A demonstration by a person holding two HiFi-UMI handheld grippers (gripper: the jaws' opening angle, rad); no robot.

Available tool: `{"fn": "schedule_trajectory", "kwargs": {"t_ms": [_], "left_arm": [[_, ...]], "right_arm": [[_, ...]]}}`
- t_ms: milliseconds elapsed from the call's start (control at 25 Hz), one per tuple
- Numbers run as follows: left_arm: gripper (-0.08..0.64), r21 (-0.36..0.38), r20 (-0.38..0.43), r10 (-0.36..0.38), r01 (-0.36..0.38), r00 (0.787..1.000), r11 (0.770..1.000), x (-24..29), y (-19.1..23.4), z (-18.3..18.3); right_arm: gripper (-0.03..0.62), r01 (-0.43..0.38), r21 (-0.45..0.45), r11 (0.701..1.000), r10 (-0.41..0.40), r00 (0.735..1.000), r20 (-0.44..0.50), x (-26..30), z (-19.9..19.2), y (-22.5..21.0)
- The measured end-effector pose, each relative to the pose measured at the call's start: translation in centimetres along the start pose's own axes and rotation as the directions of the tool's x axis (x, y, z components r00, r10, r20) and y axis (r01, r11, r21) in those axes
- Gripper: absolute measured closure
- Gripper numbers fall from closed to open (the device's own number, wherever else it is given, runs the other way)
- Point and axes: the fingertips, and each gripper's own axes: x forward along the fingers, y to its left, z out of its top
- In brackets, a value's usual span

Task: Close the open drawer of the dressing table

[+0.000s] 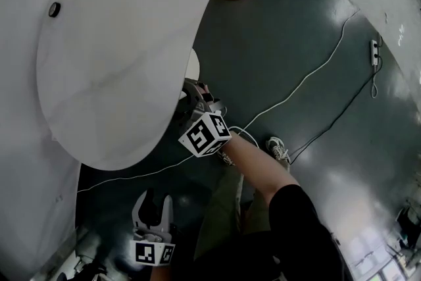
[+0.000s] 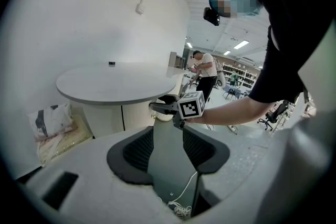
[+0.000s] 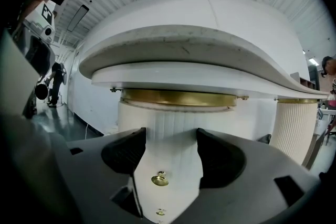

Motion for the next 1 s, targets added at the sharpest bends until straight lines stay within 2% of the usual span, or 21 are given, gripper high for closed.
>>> {"fn": "schedule_trajectory", "kwargs": {"t_ms": [320,560,1000], "left_arm": [[0.374,-0.008,0.008,-0.005,0.006,1.0,1.0,0.2,-0.4,-0.2],[0.374,-0.009,0.038,-0.013,0.013,0.999,1.0,0.5,-1.7,0.7],[0.374,-0.06,0.069,0.055,-0.05,0.996,0.997,0.2,-3.1,1.8]], "right_arm": [[0.302,-0.021,0.023,1.0,0.022,1.0,-0.016,0.1,-0.2,0.1],[0.291,-0.04,0.104,0.994,0.041,0.999,-0.004,-0.5,0.3,0.5],[0.291,-0.036,0.128,0.991,0.046,0.996,-0.078,-5.0,0.3,0.7]]}}
